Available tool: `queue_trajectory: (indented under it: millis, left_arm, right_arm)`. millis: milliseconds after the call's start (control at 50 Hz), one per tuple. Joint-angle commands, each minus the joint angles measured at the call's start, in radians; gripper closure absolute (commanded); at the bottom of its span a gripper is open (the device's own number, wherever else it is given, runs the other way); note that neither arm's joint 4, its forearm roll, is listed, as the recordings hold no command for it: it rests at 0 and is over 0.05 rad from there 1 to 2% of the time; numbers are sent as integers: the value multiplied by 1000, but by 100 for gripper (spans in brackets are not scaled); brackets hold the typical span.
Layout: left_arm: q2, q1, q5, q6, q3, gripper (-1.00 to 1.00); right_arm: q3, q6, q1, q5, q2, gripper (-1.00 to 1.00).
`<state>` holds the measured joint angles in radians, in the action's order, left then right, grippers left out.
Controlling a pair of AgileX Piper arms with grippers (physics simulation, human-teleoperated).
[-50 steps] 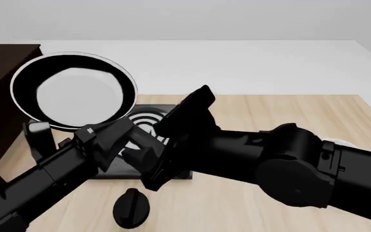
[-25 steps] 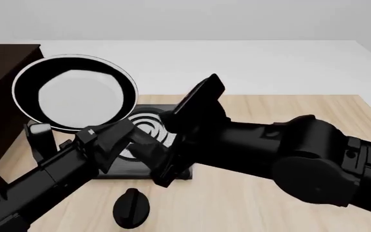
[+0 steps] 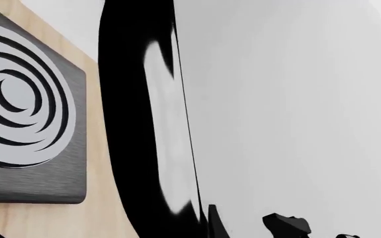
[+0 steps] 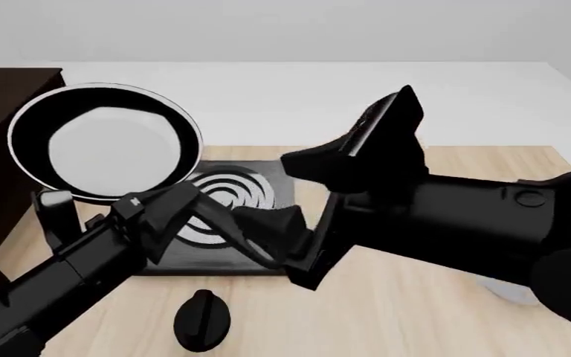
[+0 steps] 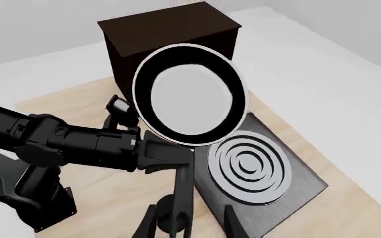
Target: Put the frying pan on the cabinet shelf.
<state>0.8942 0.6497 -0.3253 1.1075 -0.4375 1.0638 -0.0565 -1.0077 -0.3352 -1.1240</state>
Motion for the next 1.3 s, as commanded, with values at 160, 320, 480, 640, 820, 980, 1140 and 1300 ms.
queue_trajectory:
  millis: [160, 320, 480, 640, 820, 980, 1140, 1300]
  left_arm:
    - [-4, -43, -22, -13, -14, 100]
    - [-18, -75, -8, -2, -31, 100]
    - [-21, -99, -19, 13, -25, 100]
    - [-17, -130, -46, 33, -16, 100]
    - [-32, -170, -24, 39, -44, 100]
    - [-38, -206, 23, 36, -105, 100]
    - [-25, -303, 2, 87, -118, 100]
    - [-3, -381, 27, 89, -183, 100]
  right_arm:
    - [-35, -9, 79, -59, 183, -100]
    - [-127, 35, 192, -49, 325, -100]
    - [-260, 23, 265, 5, 413, -100]
    - [-358, 21, 333, 45, 510, -100]
    - [-434, 65, 337, 79, 541, -100]
    - [-476, 81, 362, 80, 592, -100]
    - [-481, 96, 368, 74, 624, -100]
    - [-508, 104, 384, 84, 645, -100]
